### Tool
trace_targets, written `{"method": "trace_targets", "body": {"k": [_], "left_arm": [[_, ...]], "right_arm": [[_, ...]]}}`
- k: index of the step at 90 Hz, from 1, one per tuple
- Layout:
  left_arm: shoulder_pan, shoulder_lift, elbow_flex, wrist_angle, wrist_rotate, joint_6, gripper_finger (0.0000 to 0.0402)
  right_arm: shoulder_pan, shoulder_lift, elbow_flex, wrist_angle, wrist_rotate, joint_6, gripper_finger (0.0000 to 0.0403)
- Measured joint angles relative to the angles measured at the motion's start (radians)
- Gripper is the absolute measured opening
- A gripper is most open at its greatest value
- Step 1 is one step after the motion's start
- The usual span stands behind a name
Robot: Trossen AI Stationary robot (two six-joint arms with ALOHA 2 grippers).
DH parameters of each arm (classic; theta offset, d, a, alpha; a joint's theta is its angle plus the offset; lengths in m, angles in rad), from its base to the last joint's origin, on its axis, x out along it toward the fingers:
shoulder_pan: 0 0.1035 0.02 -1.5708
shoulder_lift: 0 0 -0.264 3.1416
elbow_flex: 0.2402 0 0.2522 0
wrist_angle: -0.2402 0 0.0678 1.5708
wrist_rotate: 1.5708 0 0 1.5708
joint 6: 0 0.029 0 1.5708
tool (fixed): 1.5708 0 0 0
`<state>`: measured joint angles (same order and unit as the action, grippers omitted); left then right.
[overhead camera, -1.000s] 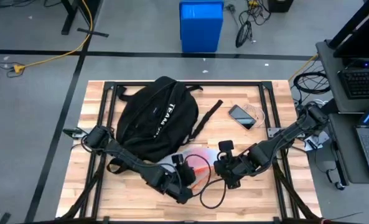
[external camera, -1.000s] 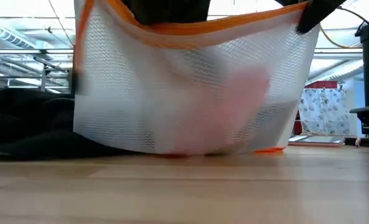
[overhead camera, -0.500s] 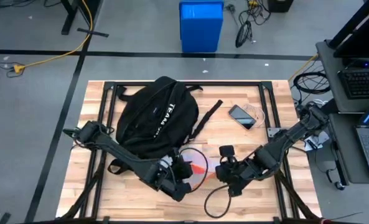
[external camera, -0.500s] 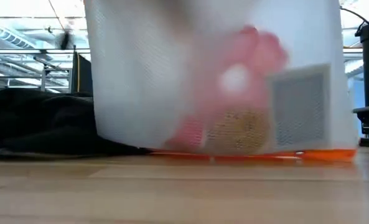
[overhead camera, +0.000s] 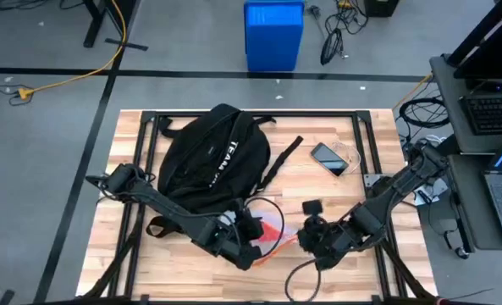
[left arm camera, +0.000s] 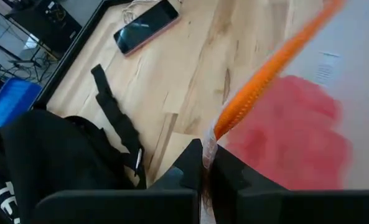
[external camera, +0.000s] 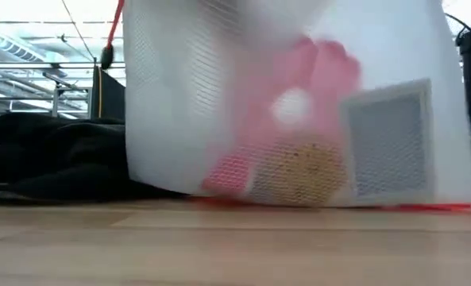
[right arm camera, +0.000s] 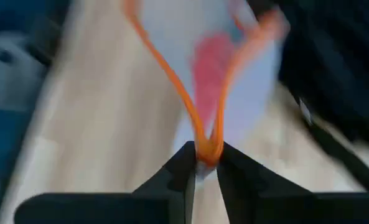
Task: Unpack backpack
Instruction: Remove the pill organizer from the orange zip bag
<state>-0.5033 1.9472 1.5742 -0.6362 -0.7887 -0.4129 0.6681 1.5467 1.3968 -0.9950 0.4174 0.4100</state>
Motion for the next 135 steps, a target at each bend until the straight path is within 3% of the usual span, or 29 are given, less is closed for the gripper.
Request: {"method": "trace_targets", "body": {"k": [21,30,39,60,67,83,99,115,135], "left_arm": [[0.007,0.000,-0.001,0.080,0.014,-0.042,0.0000],[0.008,0.001,-0.001,0.103,0.028,-0.044,0.0000],[0.013,0.002,-0.002,0.107,0.030,-0.045,0.0000],[0.042,0.015,-0.021,0.159,0.092,-0.045,0.0000],[0.049,0.022,-0.026,0.156,0.106,-0.044,0.0000],[0.057,0.029,-0.026,0.157,0.109,-0.027,0.0000],[0.057,0.030,-0.026,0.166,0.111,-0.018,0.0000],[0.058,0.030,-0.026,0.151,0.105,-0.007,0.0000],[0.058,0.030,-0.026,0.142,0.103,0.005,0.0000]], "right_arm": [[-0.030,0.000,0.014,-0.298,0.007,0.271,0.0050],[-0.024,-0.002,0.025,-0.300,0.008,0.294,0.0050],[0.001,-0.001,0.034,-0.190,0.011,0.197,0.0050],[0.056,0.009,-0.022,0.414,0.000,-0.233,0.0050],[0.065,0.034,-0.052,0.515,-0.008,-0.291,0.0050],[0.050,0.144,-0.068,0.497,-0.042,-0.244,0.0050],[-0.022,0.260,-0.068,0.530,-0.231,-0.245,0.0055],[-0.089,0.313,-0.066,0.527,-0.246,-0.241,0.0072],[-0.093,0.320,-0.065,0.518,-0.243,-0.213,0.0112]]}}
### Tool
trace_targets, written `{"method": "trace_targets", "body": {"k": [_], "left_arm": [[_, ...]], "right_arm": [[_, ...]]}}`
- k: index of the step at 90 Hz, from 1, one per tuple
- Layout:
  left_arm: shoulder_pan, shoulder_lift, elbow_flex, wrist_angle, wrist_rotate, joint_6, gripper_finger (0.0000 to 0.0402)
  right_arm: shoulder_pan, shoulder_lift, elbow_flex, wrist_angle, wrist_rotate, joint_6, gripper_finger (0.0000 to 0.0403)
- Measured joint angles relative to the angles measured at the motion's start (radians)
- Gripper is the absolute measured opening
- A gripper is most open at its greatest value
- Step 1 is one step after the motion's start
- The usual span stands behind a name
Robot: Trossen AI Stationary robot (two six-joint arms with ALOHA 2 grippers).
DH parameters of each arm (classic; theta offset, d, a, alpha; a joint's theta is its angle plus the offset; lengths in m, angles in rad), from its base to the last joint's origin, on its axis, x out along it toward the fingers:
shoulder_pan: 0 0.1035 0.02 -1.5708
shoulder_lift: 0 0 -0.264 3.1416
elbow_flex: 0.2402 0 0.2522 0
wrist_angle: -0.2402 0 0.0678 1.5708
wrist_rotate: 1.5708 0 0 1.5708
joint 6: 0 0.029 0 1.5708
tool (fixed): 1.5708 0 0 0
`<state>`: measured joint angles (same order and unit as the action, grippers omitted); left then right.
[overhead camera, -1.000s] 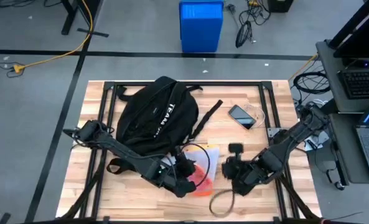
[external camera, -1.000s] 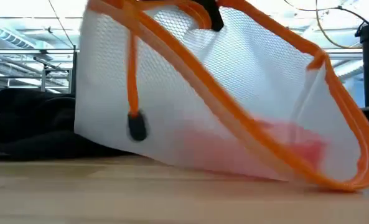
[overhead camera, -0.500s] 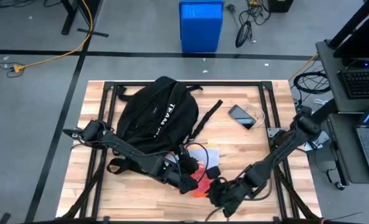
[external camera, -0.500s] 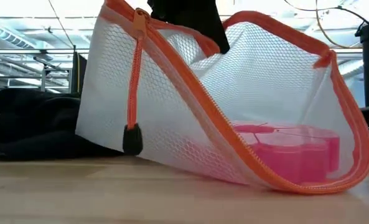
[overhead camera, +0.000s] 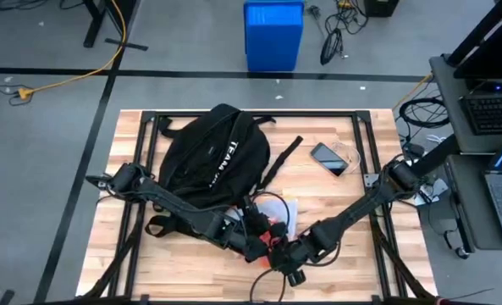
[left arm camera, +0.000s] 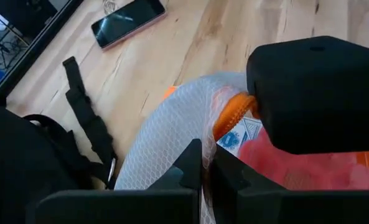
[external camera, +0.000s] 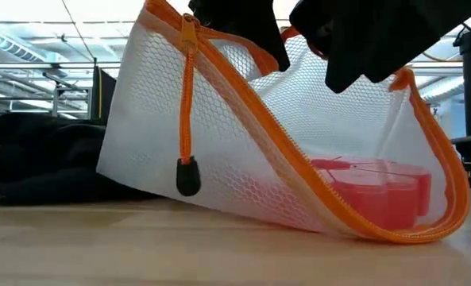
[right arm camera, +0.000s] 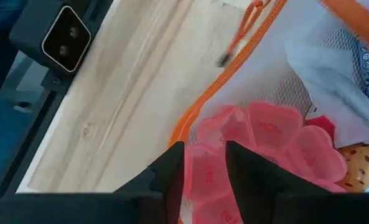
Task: Unpack backpack
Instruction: Remove the pill organizer from the orange zip bag
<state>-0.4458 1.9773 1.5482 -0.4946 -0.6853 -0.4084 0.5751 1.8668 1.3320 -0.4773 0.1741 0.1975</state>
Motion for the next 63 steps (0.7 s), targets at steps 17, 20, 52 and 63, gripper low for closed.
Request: {"method": "trace_targets", "body": {"k": [17,20,52,63], "left_arm": [[-0.002,0.000,-0.001,-0.007,0.000,0.010,0.0000],[-0.002,0.000,-0.002,-0.009,0.000,0.014,0.0000],[-0.005,-0.004,0.011,-0.093,0.004,-0.016,0.0000],[-0.008,-0.004,0.011,-0.151,0.007,-0.019,0.0000]], "right_arm": [[-0.001,0.018,0.003,-0.011,0.010,0.009,0.0157],[-0.002,0.027,0.004,-0.013,0.010,0.013,0.0164],[-0.006,0.060,0.000,-0.063,0.013,0.014,0.0190],[0.000,0.058,0.000,-0.074,0.010,0.007,0.0190]]}}
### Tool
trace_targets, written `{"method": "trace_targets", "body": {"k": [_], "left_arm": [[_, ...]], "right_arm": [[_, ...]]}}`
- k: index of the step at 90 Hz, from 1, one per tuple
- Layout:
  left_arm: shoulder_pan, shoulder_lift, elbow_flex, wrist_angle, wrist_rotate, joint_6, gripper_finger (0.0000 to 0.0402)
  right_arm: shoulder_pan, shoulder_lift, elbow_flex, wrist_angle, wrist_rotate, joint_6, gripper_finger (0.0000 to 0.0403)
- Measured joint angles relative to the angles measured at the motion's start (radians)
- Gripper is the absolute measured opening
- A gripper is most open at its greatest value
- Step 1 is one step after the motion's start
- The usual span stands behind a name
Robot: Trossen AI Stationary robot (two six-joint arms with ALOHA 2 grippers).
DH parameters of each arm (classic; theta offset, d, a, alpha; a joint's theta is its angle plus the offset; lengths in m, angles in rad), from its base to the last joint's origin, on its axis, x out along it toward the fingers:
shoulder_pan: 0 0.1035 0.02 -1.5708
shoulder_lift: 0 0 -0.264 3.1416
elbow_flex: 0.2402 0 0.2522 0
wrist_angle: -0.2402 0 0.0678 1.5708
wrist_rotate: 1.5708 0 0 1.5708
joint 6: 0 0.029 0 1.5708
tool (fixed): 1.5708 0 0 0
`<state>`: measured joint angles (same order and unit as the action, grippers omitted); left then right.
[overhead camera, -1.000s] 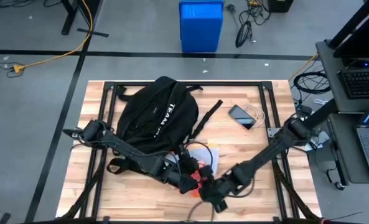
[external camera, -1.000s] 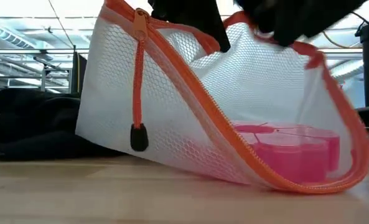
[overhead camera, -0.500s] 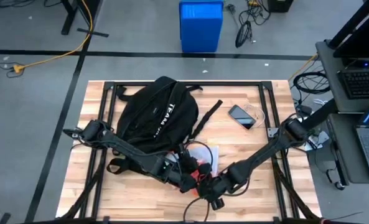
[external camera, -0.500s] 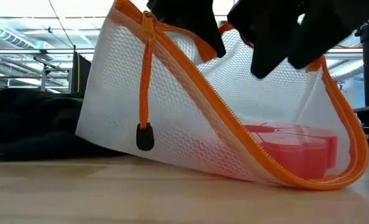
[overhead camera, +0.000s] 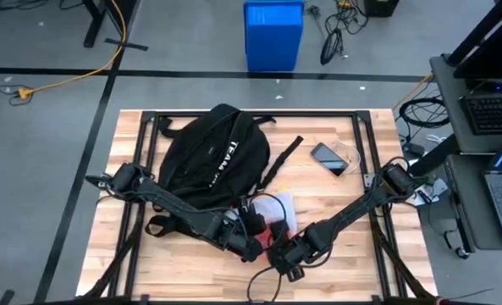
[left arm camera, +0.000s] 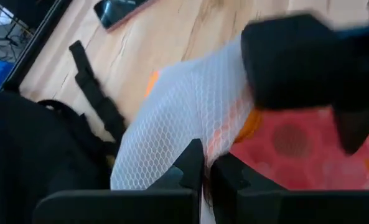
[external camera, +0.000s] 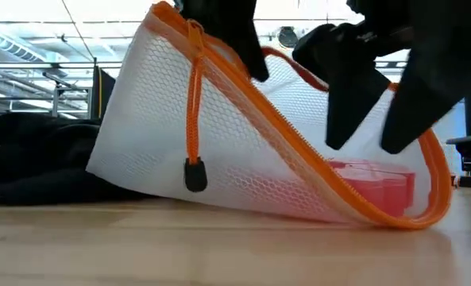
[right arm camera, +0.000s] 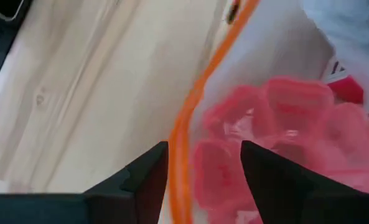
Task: Unpack backpack
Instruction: Remove the pill organizer from the orange zip bag
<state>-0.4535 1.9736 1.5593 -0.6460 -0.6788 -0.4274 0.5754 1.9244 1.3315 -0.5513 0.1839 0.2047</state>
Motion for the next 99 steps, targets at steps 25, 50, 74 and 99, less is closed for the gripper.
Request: {"method": "trace_targets", "body": {"k": [25,50,74,99], "left_arm": [[-0.011,-0.016,-0.001,-0.021,0.061,-0.015,0.0000],[-0.015,-0.026,-0.002,-0.019,0.065,-0.012,0.0000],[-0.015,-0.026,-0.002,-0.013,0.070,-0.005,0.0000],[-0.016,-0.026,-0.002,-0.015,0.076,-0.002,0.0000]], "right_arm": [[-0.001,-0.001,0.000,-0.064,0.097,0.012,0.0190],[-0.007,0.006,0.000,-0.087,0.102,0.047,0.0198],[-0.009,0.008,0.000,-0.049,0.159,0.012,0.0231],[-0.013,0.029,0.000,-0.038,0.157,-0.041,0.0242]]}}
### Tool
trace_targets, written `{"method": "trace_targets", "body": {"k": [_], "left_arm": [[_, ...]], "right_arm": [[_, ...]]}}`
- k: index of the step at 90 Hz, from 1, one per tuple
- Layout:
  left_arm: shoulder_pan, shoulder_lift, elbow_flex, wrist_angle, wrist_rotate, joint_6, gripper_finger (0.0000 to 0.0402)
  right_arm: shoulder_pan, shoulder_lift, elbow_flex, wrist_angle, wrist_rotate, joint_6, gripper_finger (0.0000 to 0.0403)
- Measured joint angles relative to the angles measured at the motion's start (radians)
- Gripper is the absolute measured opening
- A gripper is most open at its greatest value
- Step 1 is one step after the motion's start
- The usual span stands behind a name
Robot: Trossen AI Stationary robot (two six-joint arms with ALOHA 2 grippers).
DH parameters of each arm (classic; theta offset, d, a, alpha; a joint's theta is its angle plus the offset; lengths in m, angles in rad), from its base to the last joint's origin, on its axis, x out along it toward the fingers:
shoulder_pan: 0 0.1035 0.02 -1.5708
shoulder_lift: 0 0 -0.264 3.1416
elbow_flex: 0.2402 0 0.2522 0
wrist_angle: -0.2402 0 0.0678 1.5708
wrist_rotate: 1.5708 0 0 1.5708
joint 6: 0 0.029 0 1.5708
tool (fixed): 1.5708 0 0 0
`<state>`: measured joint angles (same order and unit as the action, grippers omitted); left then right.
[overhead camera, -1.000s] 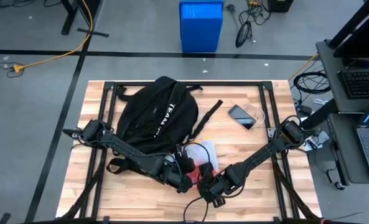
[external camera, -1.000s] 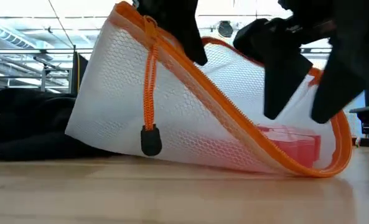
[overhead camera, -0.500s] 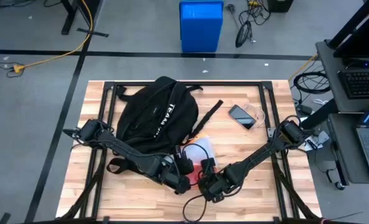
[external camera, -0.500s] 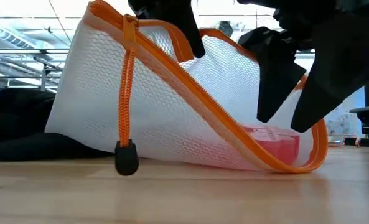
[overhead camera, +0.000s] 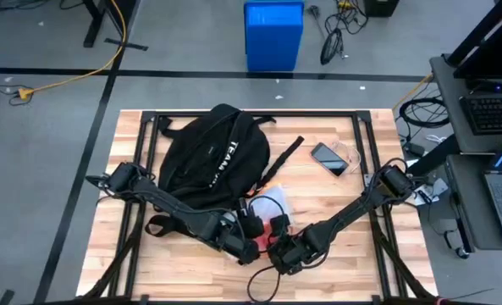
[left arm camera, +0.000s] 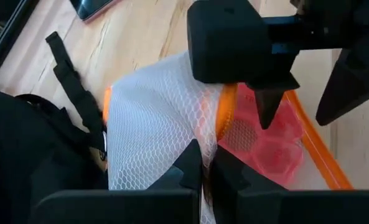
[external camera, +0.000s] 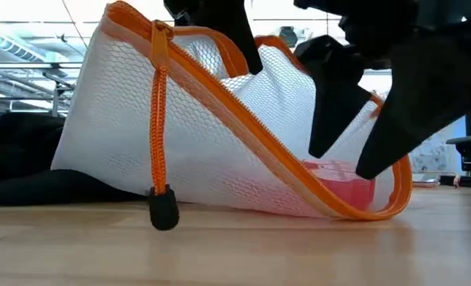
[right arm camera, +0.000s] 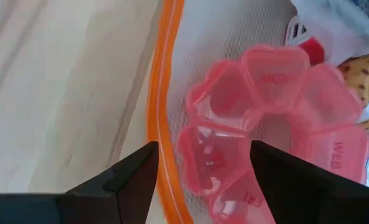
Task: Unpack backpack
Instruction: Remove the pill organizer from the orange zip bag
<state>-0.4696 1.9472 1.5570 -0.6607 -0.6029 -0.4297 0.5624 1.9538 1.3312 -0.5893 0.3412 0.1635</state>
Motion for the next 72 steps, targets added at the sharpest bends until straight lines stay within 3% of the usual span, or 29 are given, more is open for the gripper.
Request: {"method": "trace_targets", "body": {"k": [31,72], "left_arm": [[-0.004,0.000,0.000,-0.011,0.000,-0.002,0.0000],[-0.002,0.000,0.000,-0.099,-0.002,-0.061,0.0000]], "right_arm": [[0.012,0.004,0.000,0.011,0.059,-0.129,0.0242],[0.069,-0.015,0.000,0.039,0.052,-0.161,0.0231]]}}
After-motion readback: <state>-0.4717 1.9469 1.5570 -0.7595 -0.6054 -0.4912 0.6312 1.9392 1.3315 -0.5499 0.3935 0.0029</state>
